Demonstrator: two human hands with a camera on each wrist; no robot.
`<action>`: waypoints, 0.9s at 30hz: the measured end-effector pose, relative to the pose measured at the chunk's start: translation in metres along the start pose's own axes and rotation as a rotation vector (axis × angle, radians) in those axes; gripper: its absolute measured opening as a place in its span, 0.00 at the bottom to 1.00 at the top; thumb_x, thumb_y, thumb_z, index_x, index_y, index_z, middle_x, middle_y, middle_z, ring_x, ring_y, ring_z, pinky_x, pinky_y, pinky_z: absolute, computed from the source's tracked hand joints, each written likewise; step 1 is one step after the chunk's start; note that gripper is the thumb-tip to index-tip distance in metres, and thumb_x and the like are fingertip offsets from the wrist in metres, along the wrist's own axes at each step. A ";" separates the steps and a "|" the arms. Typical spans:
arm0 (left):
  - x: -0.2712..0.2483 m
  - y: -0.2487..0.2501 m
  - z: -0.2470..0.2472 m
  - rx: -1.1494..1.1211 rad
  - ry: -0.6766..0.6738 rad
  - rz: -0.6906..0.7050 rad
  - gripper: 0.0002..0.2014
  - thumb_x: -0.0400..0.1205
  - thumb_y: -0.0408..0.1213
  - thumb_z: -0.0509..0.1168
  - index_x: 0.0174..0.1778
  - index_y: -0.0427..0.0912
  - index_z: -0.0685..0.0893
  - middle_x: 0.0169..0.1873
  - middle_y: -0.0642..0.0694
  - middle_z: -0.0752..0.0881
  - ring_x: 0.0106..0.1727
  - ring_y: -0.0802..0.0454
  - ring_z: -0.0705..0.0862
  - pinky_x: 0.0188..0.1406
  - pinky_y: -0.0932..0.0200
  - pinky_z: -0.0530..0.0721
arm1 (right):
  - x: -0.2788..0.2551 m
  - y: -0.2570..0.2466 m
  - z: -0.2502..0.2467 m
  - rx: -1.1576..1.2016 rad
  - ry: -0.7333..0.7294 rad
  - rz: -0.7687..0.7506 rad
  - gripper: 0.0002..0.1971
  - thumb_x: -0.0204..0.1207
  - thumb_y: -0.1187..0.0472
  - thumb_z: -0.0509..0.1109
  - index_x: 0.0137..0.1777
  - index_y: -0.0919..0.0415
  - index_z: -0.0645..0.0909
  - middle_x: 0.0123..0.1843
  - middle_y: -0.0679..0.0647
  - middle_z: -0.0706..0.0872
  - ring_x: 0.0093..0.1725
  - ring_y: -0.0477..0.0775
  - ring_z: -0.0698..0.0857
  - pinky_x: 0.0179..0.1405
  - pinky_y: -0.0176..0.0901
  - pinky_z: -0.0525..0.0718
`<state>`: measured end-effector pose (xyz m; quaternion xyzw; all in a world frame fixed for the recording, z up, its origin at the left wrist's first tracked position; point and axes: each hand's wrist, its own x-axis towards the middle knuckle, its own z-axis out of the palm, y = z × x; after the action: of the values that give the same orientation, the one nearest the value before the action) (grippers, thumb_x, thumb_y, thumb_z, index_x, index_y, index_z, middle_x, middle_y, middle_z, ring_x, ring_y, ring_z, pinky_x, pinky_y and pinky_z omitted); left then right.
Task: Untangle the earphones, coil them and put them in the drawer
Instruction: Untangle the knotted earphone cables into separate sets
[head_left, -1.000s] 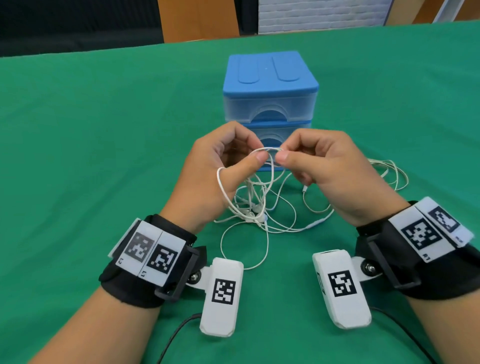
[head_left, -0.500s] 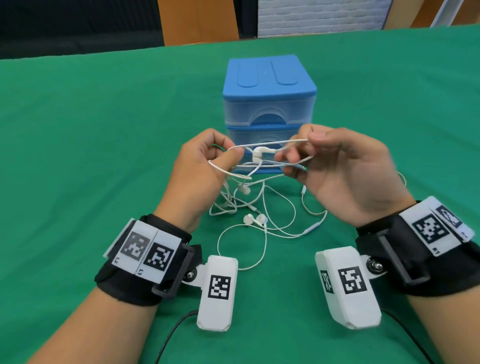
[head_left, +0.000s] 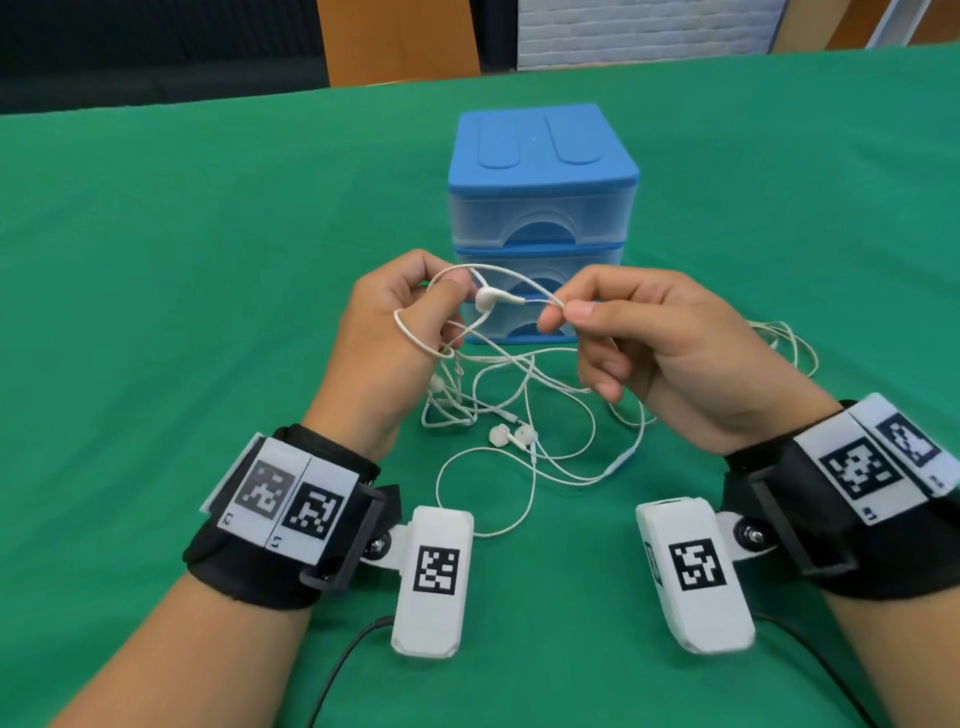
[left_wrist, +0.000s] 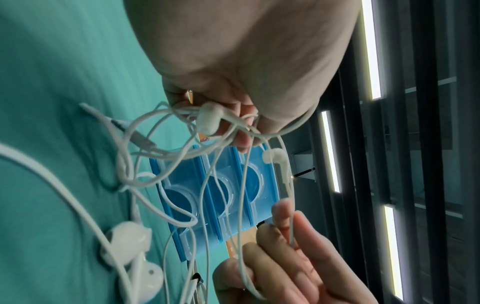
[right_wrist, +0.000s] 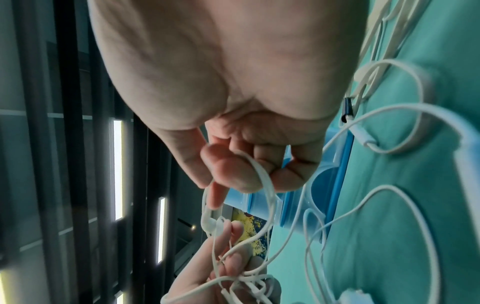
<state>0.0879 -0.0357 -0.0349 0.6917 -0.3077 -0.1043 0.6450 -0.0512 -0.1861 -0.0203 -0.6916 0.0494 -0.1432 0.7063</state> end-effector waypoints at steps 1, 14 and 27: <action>0.000 0.000 0.000 -0.008 -0.006 0.015 0.07 0.86 0.35 0.67 0.41 0.42 0.85 0.27 0.48 0.78 0.29 0.56 0.75 0.28 0.62 0.72 | 0.001 0.001 -0.003 0.012 0.046 0.008 0.10 0.83 0.70 0.62 0.55 0.79 0.80 0.24 0.45 0.81 0.24 0.51 0.69 0.24 0.37 0.74; -0.003 -0.001 0.004 -0.066 -0.143 0.083 0.03 0.82 0.30 0.72 0.44 0.39 0.86 0.38 0.45 0.88 0.38 0.54 0.82 0.42 0.65 0.81 | 0.007 0.013 -0.012 -0.117 0.190 0.015 0.03 0.77 0.70 0.73 0.47 0.65 0.87 0.37 0.53 0.85 0.30 0.50 0.76 0.33 0.34 0.77; -0.006 0.002 0.007 -0.099 -0.207 0.098 0.06 0.79 0.27 0.75 0.43 0.41 0.86 0.40 0.38 0.88 0.42 0.53 0.83 0.45 0.64 0.81 | 0.005 0.016 -0.006 -0.112 0.001 0.043 0.05 0.74 0.76 0.74 0.47 0.69 0.87 0.37 0.62 0.85 0.34 0.53 0.81 0.37 0.41 0.78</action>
<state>0.0794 -0.0382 -0.0358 0.6288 -0.4005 -0.1586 0.6473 -0.0463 -0.1935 -0.0361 -0.7288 0.0723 -0.1254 0.6692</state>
